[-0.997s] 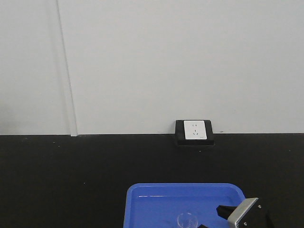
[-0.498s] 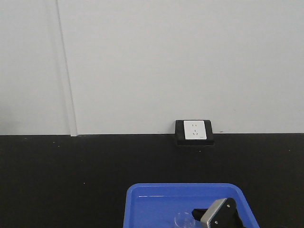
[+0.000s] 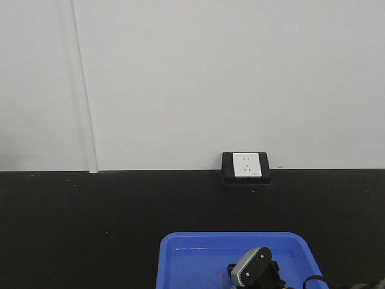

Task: Move beaker to silver tray on left bench
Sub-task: 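Lower the open right gripper around the clear glass beaker, then close the right gripper on the beaker and lift it from the tray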

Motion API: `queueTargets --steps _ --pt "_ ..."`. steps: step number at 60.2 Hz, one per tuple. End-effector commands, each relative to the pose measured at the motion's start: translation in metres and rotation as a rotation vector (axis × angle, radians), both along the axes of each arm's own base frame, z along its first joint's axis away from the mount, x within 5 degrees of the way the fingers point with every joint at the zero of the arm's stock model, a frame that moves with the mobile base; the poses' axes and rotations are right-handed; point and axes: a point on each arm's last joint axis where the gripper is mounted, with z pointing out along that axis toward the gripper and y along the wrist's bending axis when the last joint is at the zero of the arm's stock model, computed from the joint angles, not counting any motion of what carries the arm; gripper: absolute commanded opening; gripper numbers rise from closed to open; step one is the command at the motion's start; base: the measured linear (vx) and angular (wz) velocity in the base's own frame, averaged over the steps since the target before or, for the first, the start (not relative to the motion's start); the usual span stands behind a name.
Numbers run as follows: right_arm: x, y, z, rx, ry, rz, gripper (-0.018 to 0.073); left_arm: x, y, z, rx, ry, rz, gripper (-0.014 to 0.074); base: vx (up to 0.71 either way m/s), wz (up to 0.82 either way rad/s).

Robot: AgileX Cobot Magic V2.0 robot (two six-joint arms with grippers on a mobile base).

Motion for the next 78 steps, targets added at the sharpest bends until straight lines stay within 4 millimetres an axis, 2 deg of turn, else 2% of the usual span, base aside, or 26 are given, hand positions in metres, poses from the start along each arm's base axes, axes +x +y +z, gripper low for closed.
queueTargets --steps 1,12,19,23,36,55,56,65,78 --pt "0.008 0.003 0.027 0.095 -0.082 -0.011 0.0454 0.002 0.0 0.001 -0.005 -0.066 0.003 0.0001 0.0 0.0" --pt "0.009 0.002 0.031 0.161 -0.023 -0.051 0.0218 0.002 0.0 0.001 -0.005 -0.066 0.003 0.0001 0.0 0.0" --pt "0.006 0.004 0.05 0.195 -0.033 -0.027 0.0066 0.002 0.0 0.001 -0.005 -0.066 0.003 0.0001 0.0 0.0" --pt "0.002 0.006 0.069 0.175 -0.06 0.027 -0.0019 0.002 0.0 0.001 -0.005 -0.066 0.003 0.0001 0.0 0.0" --pt "-0.022 0.015 0.13 0.18 -0.079 0.119 -0.0015 0.002 0.0 0.001 -0.005 -0.066 0.003 0.0001 0.0 0.0" --pt "-0.057 0.038 0.226 0.204 -0.156 0.042 -0.0014 0.002 0.0 0.001 -0.005 -0.066 0.003 0.0001 0.0 0.0" --pt "-0.067 0.042 0.246 0.216 -0.2 0.044 -0.0014 0.002 0.0 0.001 -0.005 -0.066 0.003 0.0001 0.0 0.0" --pt "-0.072 0.039 0.253 0.222 -0.22 0.042 -0.0014 0.002 0.0 0.001 -0.005 -0.066 0.003 0.0001 0.0 0.0" --pt "-0.072 0.039 0.253 0.221 -0.219 0.04 -0.0012 0.002 0.0 0.001 -0.005 -0.066 0.003 0.0001 0.0 0.0"
